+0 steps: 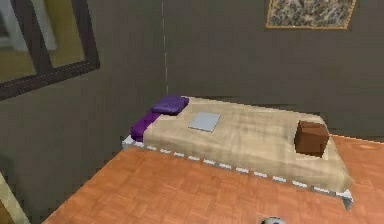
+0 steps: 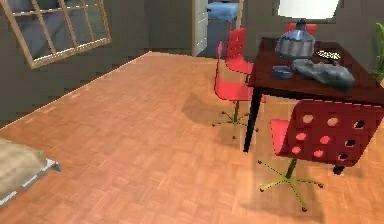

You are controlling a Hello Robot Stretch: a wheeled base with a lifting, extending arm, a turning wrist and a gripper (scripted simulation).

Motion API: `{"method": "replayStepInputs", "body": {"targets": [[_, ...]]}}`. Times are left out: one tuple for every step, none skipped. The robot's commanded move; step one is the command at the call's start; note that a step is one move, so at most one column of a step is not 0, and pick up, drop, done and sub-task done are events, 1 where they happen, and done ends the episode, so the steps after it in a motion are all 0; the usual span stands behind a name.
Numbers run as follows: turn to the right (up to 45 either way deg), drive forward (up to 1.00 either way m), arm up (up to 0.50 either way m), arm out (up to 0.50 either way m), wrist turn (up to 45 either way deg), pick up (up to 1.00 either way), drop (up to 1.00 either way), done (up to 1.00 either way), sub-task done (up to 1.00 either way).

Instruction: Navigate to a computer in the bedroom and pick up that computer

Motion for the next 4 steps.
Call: {"method": "replayStepInputs", "body": {"targets": [[0.0,1.00,0.00,0.00,0.0,0.00,0.00,0.00,0.00],[24.0,0.00,0.00,0.00,0.0,0.00,0.00,0.00,0.00],[0.0,0.05,0.00,0.00,0.0,0.00,0.00,0.00,0.00],[-45.0,0.00,0.00,0.00,0.0,0.00,0.00,0.00,0.00]]}}
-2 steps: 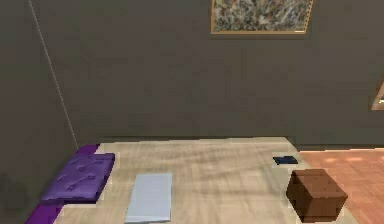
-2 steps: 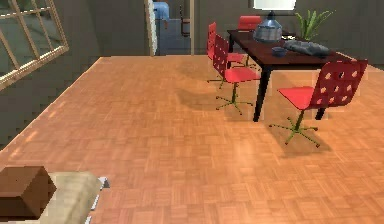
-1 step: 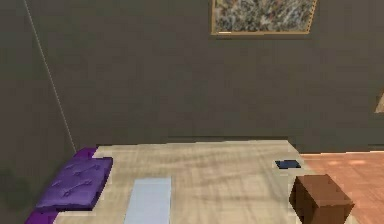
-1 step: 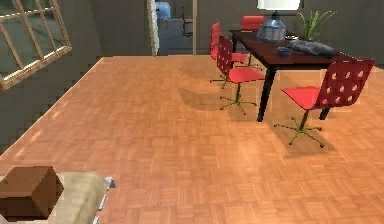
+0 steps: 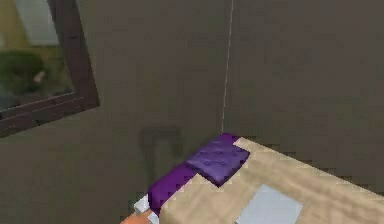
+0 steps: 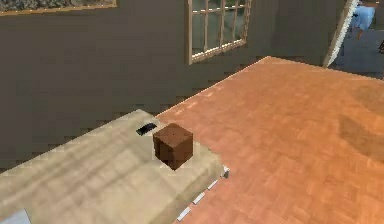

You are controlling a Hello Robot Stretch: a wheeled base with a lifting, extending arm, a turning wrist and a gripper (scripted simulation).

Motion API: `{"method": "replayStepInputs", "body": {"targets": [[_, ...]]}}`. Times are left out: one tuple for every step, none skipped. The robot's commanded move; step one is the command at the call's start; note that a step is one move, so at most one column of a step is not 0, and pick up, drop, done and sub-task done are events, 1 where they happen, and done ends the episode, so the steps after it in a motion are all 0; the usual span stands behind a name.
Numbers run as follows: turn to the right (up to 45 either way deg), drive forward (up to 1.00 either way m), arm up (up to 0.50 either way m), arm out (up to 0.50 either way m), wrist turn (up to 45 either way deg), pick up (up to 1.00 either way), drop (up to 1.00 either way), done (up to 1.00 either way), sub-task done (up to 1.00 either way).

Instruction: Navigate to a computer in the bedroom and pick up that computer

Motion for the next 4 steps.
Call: {"method": "replayStepInputs", "body": {"targets": [[-45.0,0.00,0.00,0.00,0.0,0.00,0.00,0.00,0.00],[-15.0,0.00,0.00,0.00,0.0,0.00,0.00,0.00,0.00],[0.0,0.00,0.42,0.00,0.0,0.00,0.00,0.00,0.00],[0.0,0.00,0.00,0.44,0.0,0.00,0.00,0.00,0.00]]}}
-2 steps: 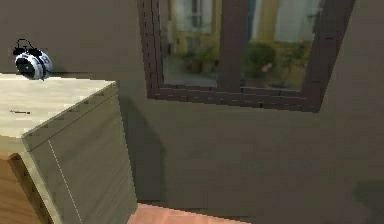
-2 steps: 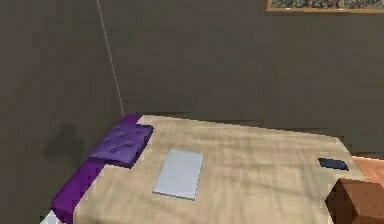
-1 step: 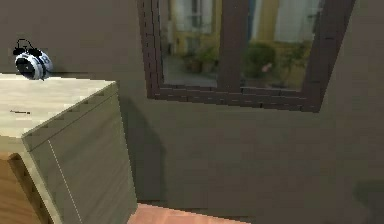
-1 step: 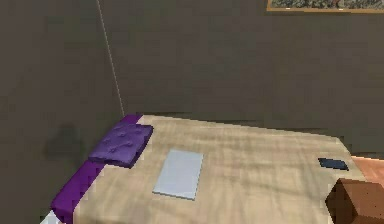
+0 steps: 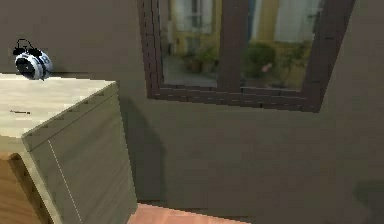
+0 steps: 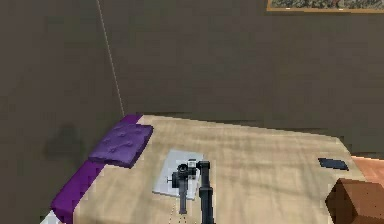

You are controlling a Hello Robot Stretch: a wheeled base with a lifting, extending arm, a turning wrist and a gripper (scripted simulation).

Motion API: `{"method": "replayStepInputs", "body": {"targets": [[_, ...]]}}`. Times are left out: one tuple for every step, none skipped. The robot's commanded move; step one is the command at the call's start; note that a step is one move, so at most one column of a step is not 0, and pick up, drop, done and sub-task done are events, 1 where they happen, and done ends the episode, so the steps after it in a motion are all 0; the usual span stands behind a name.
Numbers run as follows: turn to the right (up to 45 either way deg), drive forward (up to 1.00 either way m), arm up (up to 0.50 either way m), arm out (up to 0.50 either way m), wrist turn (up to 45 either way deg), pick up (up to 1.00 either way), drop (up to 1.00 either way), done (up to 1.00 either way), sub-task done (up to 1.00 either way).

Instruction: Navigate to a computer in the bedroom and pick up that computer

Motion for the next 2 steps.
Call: {"method": "replayStepInputs", "body": {"targets": [[0.0,0.00,0.00,0.00,45.0,0.00,0.00,0.00,0.00],[0.0,0.00,0.00,0.00,45.0,0.00,0.00,0.00,0.00]]}}
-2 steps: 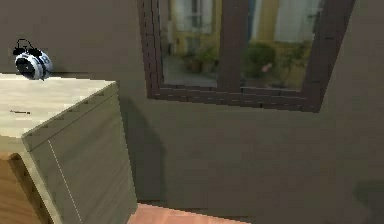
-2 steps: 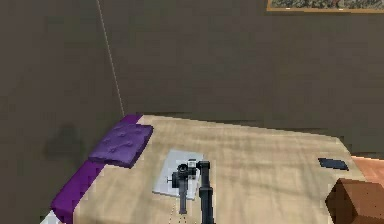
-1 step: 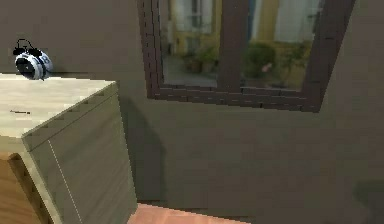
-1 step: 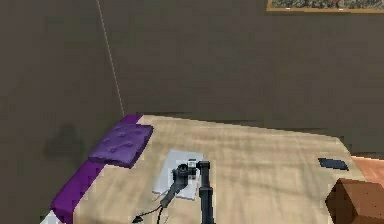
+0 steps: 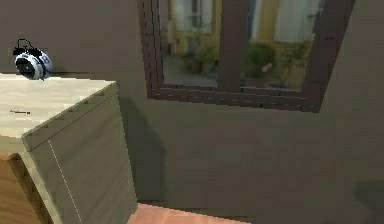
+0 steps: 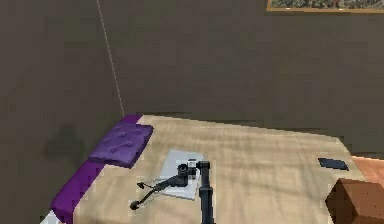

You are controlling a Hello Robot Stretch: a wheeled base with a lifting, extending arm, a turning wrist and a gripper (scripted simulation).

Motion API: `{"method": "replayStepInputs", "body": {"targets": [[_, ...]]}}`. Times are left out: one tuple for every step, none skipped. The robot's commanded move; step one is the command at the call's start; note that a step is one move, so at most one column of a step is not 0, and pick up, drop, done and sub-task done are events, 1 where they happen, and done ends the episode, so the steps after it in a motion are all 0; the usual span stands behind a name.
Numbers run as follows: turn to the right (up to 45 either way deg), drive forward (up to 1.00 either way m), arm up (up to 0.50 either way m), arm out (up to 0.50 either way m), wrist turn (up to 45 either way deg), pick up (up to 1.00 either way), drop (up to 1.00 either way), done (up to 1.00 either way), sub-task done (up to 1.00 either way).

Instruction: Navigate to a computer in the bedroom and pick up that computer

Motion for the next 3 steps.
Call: {"method": "replayStepInputs", "body": {"targets": [[0.0,0.00,0.00,0.00,45.0,0.00,0.00,0.00,0.00],[0.0,0.00,0.00,0.00,45.0,0.00,0.00,0.00,0.00],[0.0,0.00,0.00,0.00,15.0,0.00,0.00,0.00,0.00]]}}
